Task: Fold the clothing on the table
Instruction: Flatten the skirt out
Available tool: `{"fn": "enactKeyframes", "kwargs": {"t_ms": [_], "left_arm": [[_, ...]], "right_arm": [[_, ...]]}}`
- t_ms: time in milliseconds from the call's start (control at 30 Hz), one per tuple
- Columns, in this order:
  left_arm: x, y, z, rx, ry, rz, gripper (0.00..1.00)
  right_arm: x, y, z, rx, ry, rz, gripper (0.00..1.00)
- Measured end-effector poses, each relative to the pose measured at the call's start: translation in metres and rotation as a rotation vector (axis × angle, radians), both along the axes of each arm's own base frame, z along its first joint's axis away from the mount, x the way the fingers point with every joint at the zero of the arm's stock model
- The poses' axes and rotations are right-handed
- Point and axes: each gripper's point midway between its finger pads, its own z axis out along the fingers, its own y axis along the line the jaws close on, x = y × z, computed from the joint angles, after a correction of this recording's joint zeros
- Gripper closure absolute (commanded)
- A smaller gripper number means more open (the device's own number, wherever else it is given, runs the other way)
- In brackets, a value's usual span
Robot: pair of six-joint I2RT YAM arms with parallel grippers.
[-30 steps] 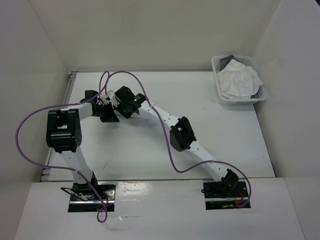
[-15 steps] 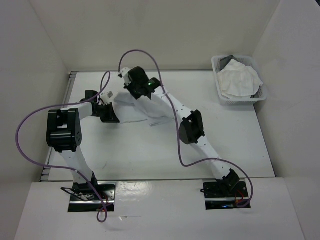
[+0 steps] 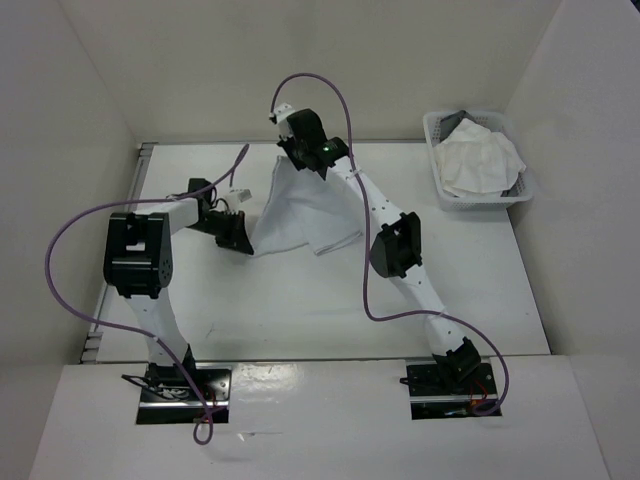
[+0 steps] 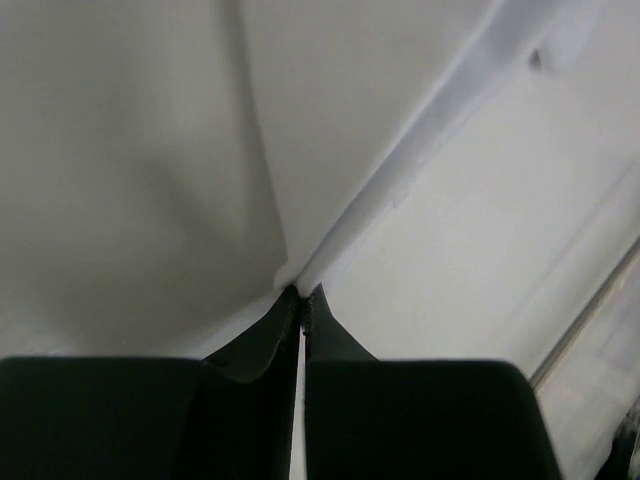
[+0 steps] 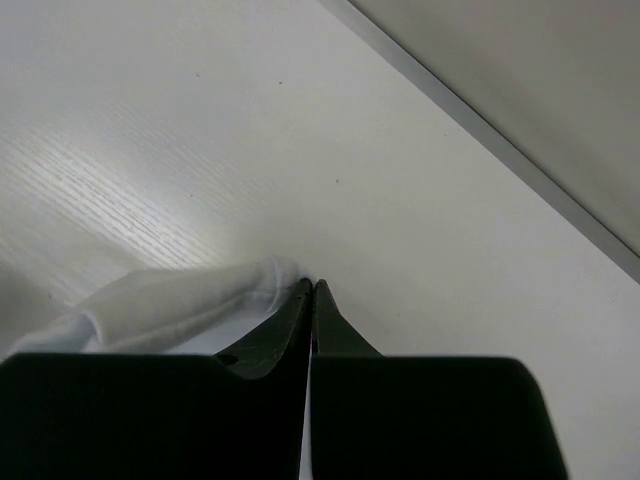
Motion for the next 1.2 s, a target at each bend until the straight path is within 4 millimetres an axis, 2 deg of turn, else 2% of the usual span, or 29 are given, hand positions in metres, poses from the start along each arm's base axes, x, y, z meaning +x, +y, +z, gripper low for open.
{"fn": "enactKeyframes", "kwargs": {"t_ms": [100,233,300,467,633,700,733,800,833,933,1000,1133,1200], "left_arm": [[-0.015,-0.021,0.004,0.001,0.002,-0.151,0.96],[-0.033,-0.036,0.01,0.022,-0.018,-0.31,0.96],[-0.04,-0.036,0.012,0.044,-0.029,-0.358,0.99],[-0.05,-0.033,0.032,0.071,-0.081,-0.427,0.99],[-0.062,-0.038,0.039,0.069,-0.097,-0.491,0.99],[-0.069,-0.042,0.037,0.065,-0.091,-0.519,0.99],[-0.073,-0.045,0.036,0.063,-0.085,-0.53,0.99],[-0.086,-0.048,0.035,0.057,-0.04,-0.551,0.99],[-0.096,-0.049,0.034,0.051,-0.007,-0.56,0.99],[-0.106,-0.051,0.034,0.04,0.029,-0.573,0.99],[-0.108,-0.051,0.036,0.033,0.033,-0.571,0.99],[-0.109,-0.049,0.04,0.014,0.051,-0.553,0.99],[-0.106,-0.046,0.045,0.001,0.051,-0.534,0.99]], "right_arm": [[0.002,-0.001,-0.004,-0.008,0.0,-0.006,1.0],[0.005,-0.007,-0.017,-0.023,0.018,-0.019,1.0],[0.006,-0.01,-0.023,-0.03,0.028,-0.025,1.0],[0.011,-0.016,-0.035,-0.045,0.036,-0.052,1.0],[0.015,-0.008,-0.029,0.009,0.018,-0.077,1.0],[0.012,0.003,-0.023,0.038,0.006,-0.078,0.9],[0.01,0.008,-0.02,0.049,-0.003,-0.082,0.78],[0.011,0.018,-0.008,0.071,-0.057,-0.125,0.36],[0.011,0.02,-0.003,0.078,-0.076,-0.143,0.31],[0.013,0.022,0.011,0.089,-0.131,-0.187,0.3],[0.013,0.02,0.011,0.087,-0.132,-0.197,0.3],[0.007,0.01,-0.009,0.069,-0.023,-0.15,0.28],[-0.002,-0.007,-0.022,0.031,0.063,-0.129,0.28]]}}
